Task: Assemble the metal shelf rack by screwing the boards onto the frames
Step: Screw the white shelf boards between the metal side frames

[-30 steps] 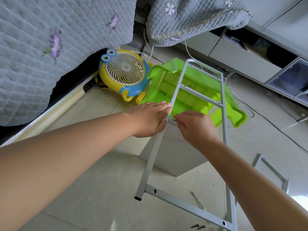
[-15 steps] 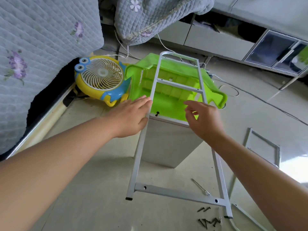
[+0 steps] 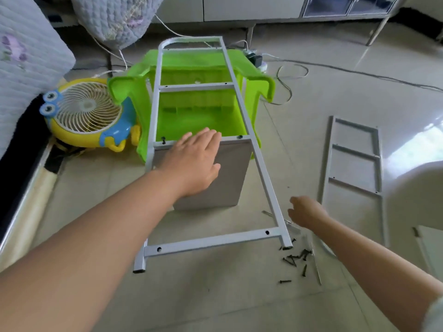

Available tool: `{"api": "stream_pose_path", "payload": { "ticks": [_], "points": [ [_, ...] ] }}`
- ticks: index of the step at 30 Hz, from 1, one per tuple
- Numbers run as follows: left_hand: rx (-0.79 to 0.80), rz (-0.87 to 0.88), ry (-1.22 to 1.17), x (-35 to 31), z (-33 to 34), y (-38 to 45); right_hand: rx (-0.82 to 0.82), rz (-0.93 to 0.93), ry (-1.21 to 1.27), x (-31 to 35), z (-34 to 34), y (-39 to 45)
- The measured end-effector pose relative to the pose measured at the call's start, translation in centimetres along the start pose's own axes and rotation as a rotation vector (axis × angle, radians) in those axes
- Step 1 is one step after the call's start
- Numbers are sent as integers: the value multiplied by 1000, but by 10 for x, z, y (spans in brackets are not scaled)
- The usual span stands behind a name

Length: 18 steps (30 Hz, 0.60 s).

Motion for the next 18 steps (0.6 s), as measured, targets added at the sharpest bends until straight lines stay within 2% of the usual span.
{"api": "stream_pose_path", "payload": {
  "ticks": [2,6,14,16,18],
  "points": [
    [0,-20,3,1,3,-3,48,-15,-44,0,29,-3],
    [-14,-24,25,-2,-2,-4,22,0,-75,-7,58,-16],
    [-53,-58,54,1,0,-1,-82,-36,-140,-6,58,-14],
    [-50,-62,62,2,2,-1,-98,-13,-71,-5,57,-19],
    [-56,-64,55,3,1,-1,-144,65,127,-8,49,-19]
  ]
}}
Point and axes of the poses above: each hand's wrist, its own y-axis towards the middle knuckle, its own z-axis out of the palm, x = y × z, the point moved 10 cm from there along y, towards the middle knuckle, and after that the axes turned 7 degrees about -x, right-handed, at the moved point
